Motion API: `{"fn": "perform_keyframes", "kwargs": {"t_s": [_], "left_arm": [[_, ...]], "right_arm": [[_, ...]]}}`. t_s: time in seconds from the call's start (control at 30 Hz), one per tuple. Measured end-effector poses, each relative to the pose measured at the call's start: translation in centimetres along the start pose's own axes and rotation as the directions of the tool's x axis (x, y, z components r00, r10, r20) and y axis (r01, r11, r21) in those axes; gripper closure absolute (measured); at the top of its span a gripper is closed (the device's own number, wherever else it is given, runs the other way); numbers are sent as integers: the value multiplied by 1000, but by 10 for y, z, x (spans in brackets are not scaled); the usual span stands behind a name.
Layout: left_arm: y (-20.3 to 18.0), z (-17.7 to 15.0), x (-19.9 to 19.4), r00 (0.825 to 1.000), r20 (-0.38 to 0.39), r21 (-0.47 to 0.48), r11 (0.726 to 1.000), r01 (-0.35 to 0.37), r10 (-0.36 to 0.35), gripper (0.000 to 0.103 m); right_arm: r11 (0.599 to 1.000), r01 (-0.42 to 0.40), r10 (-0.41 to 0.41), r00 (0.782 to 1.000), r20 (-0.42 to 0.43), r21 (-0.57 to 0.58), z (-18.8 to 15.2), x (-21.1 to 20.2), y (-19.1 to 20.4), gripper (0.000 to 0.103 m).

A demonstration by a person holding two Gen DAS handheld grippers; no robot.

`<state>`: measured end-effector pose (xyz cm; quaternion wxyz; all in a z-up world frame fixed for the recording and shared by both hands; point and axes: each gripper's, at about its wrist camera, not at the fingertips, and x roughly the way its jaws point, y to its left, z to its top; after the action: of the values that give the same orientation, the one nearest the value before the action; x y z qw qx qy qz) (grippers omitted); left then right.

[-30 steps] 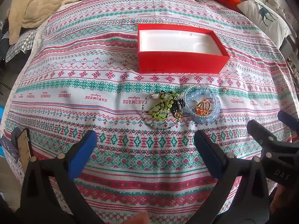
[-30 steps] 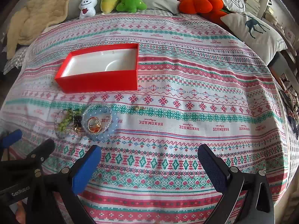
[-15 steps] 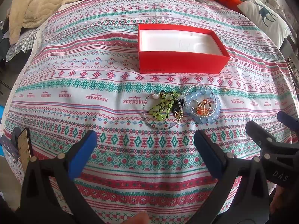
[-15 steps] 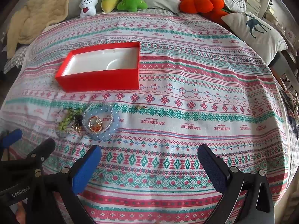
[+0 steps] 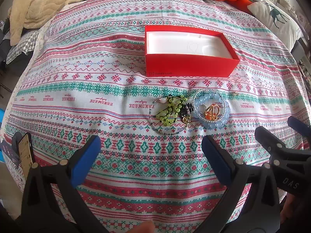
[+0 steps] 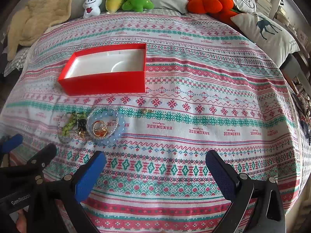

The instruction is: Organize jewelry

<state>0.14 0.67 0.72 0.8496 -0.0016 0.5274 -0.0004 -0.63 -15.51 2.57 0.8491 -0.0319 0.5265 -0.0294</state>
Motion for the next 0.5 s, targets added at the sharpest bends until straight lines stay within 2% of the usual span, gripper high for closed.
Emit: {"fn": "perform_keyframes", "kwargs": {"t_s": [0.5], "left_arm": [[1, 1, 0, 1000, 2, 1, 1000, -2, 2, 0]], "right_arm": [[1000, 0, 0, 1000, -1, -1, 0, 0, 1, 0]]}}
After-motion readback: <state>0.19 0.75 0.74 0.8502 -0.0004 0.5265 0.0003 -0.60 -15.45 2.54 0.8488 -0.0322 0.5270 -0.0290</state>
